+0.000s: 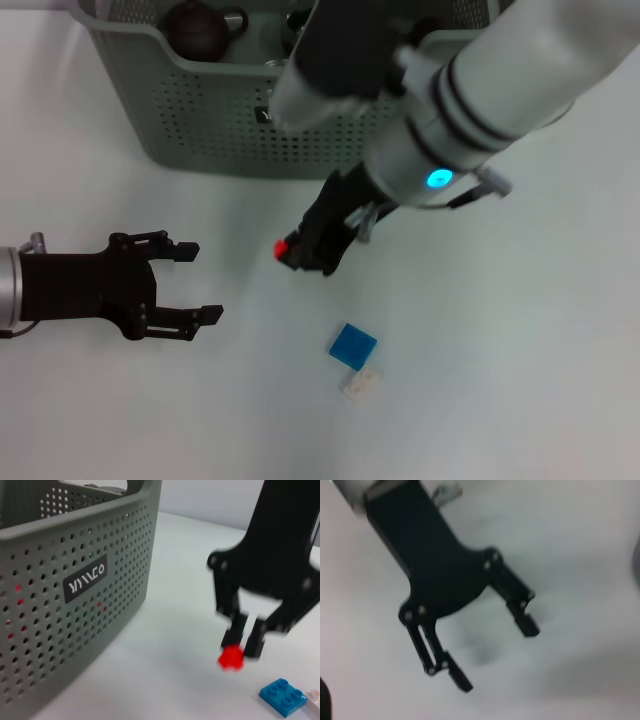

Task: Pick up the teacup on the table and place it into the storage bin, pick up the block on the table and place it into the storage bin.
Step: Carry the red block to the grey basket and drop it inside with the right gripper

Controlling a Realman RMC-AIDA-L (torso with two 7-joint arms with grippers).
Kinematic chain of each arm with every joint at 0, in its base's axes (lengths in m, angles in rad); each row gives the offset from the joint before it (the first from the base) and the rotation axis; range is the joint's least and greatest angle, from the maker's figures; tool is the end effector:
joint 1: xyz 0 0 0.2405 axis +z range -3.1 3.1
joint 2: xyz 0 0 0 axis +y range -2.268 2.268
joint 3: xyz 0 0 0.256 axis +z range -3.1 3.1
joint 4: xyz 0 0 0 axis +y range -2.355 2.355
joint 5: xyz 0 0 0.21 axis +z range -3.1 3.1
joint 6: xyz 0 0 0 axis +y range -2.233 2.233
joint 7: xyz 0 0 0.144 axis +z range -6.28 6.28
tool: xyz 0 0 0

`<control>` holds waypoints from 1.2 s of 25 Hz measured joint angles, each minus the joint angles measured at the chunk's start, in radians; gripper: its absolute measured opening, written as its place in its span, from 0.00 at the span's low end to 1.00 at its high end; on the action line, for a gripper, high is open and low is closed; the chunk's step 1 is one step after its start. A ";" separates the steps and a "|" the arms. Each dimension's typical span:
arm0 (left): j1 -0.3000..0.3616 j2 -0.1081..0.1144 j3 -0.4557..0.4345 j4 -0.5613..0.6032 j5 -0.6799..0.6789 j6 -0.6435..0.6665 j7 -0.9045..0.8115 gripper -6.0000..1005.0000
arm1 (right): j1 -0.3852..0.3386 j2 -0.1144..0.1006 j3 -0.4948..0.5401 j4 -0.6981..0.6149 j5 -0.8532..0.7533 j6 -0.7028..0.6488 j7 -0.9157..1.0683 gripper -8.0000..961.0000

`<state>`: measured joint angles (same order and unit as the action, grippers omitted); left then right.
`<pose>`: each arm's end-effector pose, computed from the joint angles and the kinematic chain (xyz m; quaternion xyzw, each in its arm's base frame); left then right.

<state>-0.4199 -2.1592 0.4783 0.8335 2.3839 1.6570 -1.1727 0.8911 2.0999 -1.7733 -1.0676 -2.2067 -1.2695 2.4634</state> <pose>-0.3153 0.2750 0.0004 -0.9681 -0.1724 -0.1217 0.1353 0.0765 0.3429 -0.1115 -0.9826 0.1405 -0.1175 0.0320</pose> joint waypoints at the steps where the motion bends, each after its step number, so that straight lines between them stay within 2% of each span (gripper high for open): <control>1: 0.001 0.000 0.000 0.002 0.000 0.002 0.000 0.87 | -0.009 0.000 0.035 -0.031 -0.008 -0.038 0.002 0.14; 8: 0.008 0.001 -0.001 0.025 -0.006 0.018 -0.002 0.87 | -0.011 -0.001 0.328 -0.287 -0.013 -0.325 0.047 0.14; 12: 0.009 0.001 -0.001 0.029 -0.008 0.025 -0.002 0.87 | 0.069 -0.003 0.557 -0.374 0.049 -0.405 0.082 0.14; 14: 0.008 0.001 -0.001 0.029 -0.008 0.025 -0.002 0.87 | 0.137 -0.012 0.682 -0.351 0.051 -0.402 0.086 0.14; 16: 0.005 0.001 -0.002 0.029 -0.008 0.025 -0.002 0.87 | 0.192 -0.029 0.748 -0.286 0.029 -0.366 0.080 0.14; 19: 0.003 0.000 -0.001 0.029 -0.008 0.025 -0.002 0.87 | 0.260 -0.063 0.762 -0.124 -0.026 -0.242 0.051 0.14; 22: 0.001 -0.001 -0.001 0.027 -0.008 0.025 -0.002 0.87 | 0.316 -0.076 0.736 0.065 -0.108 -0.087 0.007 0.15; 23: 0.001 -0.001 -0.001 0.027 -0.008 0.025 -0.002 0.87 | 0.332 -0.074 0.725 0.125 -0.140 -0.040 -0.006 0.15; 24: 0.001 -0.001 0.000 0.027 -0.008 0.025 -0.002 0.87 | 0.358 -0.063 0.703 0.222 -0.196 0.052 -0.029 0.15; 25: 0.001 -0.002 0.001 0.027 -0.008 0.025 -0.002 0.87 | 0.358 -0.063 0.703 0.222 -0.196 0.052 -0.029 0.15; 30: -0.001 -0.003 0.002 0.027 -0.008 0.024 -0.002 0.87 | 0.382 -0.012 0.603 0.367 -0.287 0.237 -0.064 0.15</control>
<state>-0.4204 -2.1626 0.4805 0.8604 2.3761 1.6806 -1.1751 1.2726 2.0883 -1.1703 -0.7005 -2.4941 -1.0324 2.3992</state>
